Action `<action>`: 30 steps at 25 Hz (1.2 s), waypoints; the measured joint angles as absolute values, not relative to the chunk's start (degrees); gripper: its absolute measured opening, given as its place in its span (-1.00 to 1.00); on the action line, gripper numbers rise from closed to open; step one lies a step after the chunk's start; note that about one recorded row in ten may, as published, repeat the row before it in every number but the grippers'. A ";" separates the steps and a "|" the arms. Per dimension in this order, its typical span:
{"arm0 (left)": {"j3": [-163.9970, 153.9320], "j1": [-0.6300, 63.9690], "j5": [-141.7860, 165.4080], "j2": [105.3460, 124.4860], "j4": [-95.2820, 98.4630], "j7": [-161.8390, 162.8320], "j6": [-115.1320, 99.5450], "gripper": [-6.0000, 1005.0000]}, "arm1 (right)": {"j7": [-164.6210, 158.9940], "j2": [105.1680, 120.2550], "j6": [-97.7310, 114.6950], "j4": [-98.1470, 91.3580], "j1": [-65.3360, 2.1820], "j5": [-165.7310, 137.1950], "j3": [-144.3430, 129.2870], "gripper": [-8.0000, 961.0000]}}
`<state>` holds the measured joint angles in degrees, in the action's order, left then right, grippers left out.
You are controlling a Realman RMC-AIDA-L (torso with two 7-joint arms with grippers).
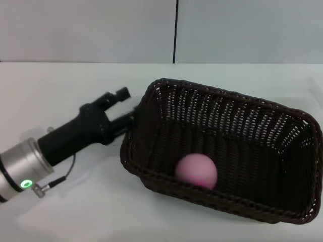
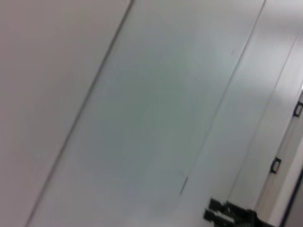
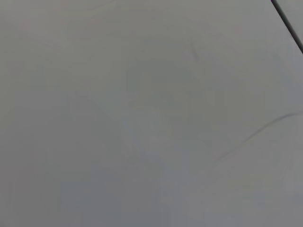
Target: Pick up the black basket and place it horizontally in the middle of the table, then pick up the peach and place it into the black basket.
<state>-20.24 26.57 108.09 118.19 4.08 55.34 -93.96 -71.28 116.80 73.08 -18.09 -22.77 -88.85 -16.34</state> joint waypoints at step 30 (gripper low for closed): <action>29.05 9.02 108.00 118.62 -8.11 19.38 -102.71 0.62 | -60.54 118.65 72.39 -16.08 -17.27 -66.54 -15.32 0.29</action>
